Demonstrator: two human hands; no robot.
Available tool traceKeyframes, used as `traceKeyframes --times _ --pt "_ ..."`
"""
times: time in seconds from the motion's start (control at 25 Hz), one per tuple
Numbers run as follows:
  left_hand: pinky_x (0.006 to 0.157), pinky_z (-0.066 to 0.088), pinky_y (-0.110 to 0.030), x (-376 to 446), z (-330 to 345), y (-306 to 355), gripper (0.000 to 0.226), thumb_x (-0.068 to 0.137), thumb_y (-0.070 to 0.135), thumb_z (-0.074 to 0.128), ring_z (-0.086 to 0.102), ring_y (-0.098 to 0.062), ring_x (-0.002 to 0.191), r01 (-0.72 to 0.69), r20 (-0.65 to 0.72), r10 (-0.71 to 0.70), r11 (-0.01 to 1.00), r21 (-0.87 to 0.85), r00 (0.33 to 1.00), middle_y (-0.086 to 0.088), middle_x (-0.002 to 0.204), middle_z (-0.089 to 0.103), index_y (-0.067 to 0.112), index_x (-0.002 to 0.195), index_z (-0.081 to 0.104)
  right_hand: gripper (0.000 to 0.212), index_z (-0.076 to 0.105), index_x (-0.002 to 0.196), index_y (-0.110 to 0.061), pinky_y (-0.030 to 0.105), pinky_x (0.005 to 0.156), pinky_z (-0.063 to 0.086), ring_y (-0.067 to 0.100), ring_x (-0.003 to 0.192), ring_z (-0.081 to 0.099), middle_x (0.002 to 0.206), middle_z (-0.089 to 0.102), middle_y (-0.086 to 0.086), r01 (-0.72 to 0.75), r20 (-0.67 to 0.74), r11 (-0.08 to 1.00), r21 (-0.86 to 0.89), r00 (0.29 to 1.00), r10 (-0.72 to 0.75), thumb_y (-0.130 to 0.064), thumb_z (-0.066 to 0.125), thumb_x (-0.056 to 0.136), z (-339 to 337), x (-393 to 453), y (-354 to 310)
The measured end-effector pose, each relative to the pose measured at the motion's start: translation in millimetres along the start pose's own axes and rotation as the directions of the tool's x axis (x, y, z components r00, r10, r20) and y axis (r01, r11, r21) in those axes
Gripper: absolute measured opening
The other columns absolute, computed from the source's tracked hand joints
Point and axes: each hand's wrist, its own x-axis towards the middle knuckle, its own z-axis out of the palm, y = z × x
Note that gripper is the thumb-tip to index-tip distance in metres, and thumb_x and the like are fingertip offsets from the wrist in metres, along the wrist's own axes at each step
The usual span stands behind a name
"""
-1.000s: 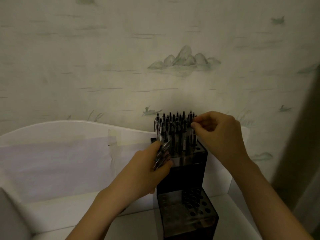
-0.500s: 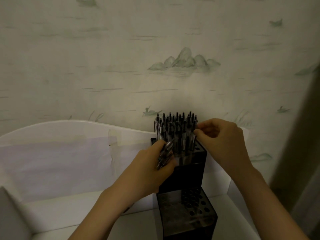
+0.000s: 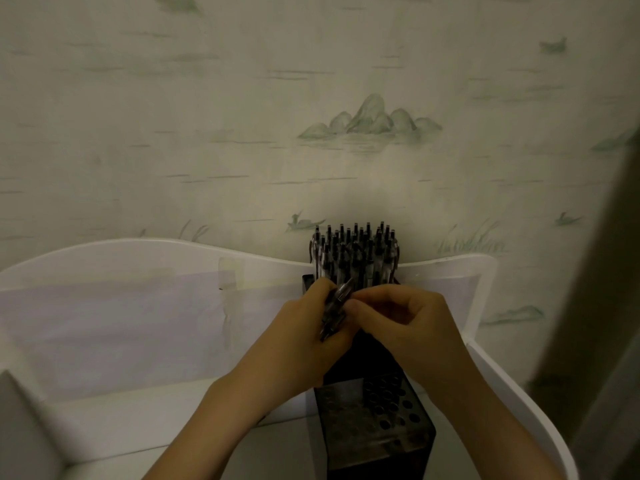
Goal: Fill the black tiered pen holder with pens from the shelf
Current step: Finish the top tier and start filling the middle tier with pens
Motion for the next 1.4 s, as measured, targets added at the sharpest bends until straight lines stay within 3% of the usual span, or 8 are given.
traceKeyframes --times 0.2,0.36,0.6,0.84,0.96,1.04,1.16,1.4 --pt "0.039 0.047 -0.024 1 2 -1 0.015 0.094 0.029 0.058 0.055 -0.005 0.042 0.005 0.005 -0.005 1.0 0.009 1.0 -0.001 0.072 0.062 0.021 0.096 0.046 0.009 0.077 0.087 -0.018 0.012 0.058 0.05 0.002 0.066 0.069 0.075 0.076 -0.004 -0.117 -0.004 0.987 0.106 0.993 0.118 -0.015 0.075 0.079 3 5 3" --pt "0.041 0.048 -0.028 2 3 -2 0.017 0.093 0.031 0.06 0.055 -0.006 0.045 0.01 0.026 -0.01 1.0 0.015 1.0 -0.001 0.076 0.062 0.022 0.098 0.046 0.007 0.076 0.087 -0.013 0.016 0.055 0.049 0.002 0.055 0.061 0.061 0.069 -0.007 -0.171 0.023 0.975 0.142 0.985 0.17 -0.01 0.071 0.084 1 8 6" --pt "0.048 0.048 -0.029 4 3 1 0.018 0.091 0.03 0.062 0.054 -0.005 0.048 0.006 0.033 -0.007 1.0 0.029 0.999 -0.001 0.077 0.062 0.018 0.099 0.05 0.006 0.078 0.084 -0.013 0.022 0.061 0.052 0.009 0.06 0.061 0.069 0.071 0.002 -0.213 0.008 0.955 0.206 0.976 0.216 -0.013 0.073 0.08 -5 13 10" --pt "0.049 0.052 -0.036 7 1 7 0.022 0.091 0.035 0.062 0.056 -0.008 0.046 -0.004 0.038 0.003 1.0 0.026 0.999 -0.002 0.073 0.062 0.016 0.101 0.054 0.024 0.078 0.083 -0.012 0.029 0.071 0.059 0.026 0.08 0.072 0.086 0.075 0.014 -0.215 -0.022 0.931 0.296 0.973 0.231 -0.028 0.076 0.065 -9 18 8" --pt "0.048 0.051 -0.032 4 0 6 0.024 0.092 0.041 0.058 0.055 -0.006 0.043 0.008 0.07 -0.012 0.998 0.061 0.997 0.005 0.063 0.057 0.018 0.094 0.055 0.006 0.075 0.082 -0.009 0.027 0.065 0.059 0.023 0.076 0.072 0.084 0.074 0.014 -0.183 -0.114 0.906 0.382 0.963 0.243 -0.014 0.072 0.079 -23 25 0" --pt "0.045 0.048 -0.029 1 0 4 0.023 0.093 0.042 0.057 0.053 -0.005 0.041 0.017 0.089 -0.021 0.999 0.05 0.996 0.011 0.057 0.054 0.02 0.088 0.054 0.007 0.069 0.087 -0.004 0.029 0.065 0.059 0.026 0.078 0.073 0.088 0.075 0.015 -0.154 -0.16 0.889 0.432 0.957 0.244 -0.007 0.063 0.089 -34 31 -6" --pt "0.045 0.046 -0.03 1 -1 2 0.026 0.094 0.042 0.056 0.05 -0.004 0.038 0.028 0.076 -0.031 0.999 0.03 0.997 0.01 0.052 0.05 0.018 0.084 0.052 0.012 0.063 0.095 0.003 0.031 0.066 0.059 0.029 0.079 0.073 0.09 0.075 0.017 -0.052 -0.249 0.905 0.422 0.954 0.17 -0.007 0.057 0.094 -49 38 -16" --pt "0.041 0.042 -0.022 2 -5 0 0.031 0.091 0.046 0.055 0.048 -0.005 0.039 0.04 0.023 -0.04 0.999 -0.031 0.999 0.006 0.056 0.05 0.02 0.077 0.048 0.018 0.068 0.098 0.004 0.028 0.066 0.06 0.026 0.073 0.073 0.081 0.075 0.01 0.159 -0.423 0.979 0.124 0.901 -0.093 -0.009 0.069 0.086 -64 42 -26"
